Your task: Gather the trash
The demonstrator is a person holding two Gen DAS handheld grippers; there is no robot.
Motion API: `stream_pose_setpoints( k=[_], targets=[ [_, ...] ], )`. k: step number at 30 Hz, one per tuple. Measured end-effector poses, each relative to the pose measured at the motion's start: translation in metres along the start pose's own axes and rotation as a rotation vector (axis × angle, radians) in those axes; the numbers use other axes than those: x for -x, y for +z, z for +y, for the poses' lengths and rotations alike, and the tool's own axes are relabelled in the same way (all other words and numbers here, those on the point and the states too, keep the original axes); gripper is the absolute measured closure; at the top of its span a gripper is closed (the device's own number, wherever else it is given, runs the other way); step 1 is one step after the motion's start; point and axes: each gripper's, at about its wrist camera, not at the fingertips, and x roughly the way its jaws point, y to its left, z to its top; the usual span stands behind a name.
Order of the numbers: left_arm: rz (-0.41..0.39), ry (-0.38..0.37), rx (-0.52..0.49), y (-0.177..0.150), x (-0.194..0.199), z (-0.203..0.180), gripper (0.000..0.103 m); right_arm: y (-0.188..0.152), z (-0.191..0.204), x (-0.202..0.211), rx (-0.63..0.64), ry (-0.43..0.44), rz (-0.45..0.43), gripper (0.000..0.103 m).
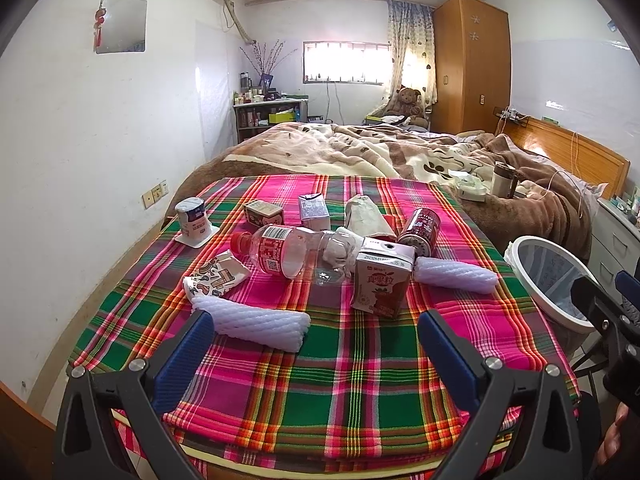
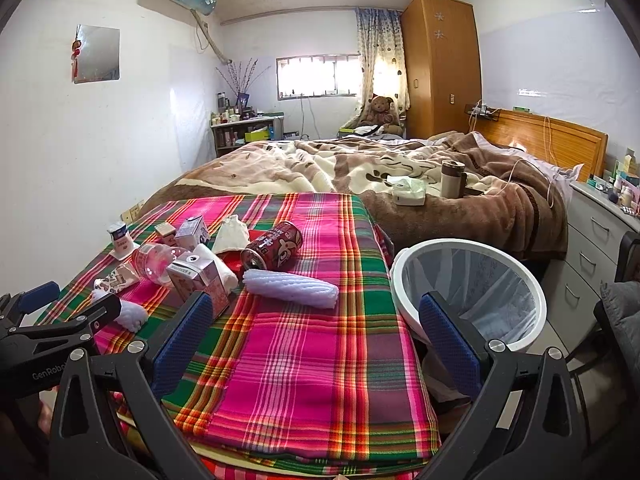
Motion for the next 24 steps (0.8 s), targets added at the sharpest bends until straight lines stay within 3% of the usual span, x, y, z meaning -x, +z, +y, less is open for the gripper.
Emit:
stream_pose_setpoints(
  k=[24],
  targets=[
    [0.0,0.005,0.0,0.0014,0.0028,0.0005,0.0,0.0015,-0.0007,0.0024,0.001,0.0,-0.008,0.0]
  ],
)
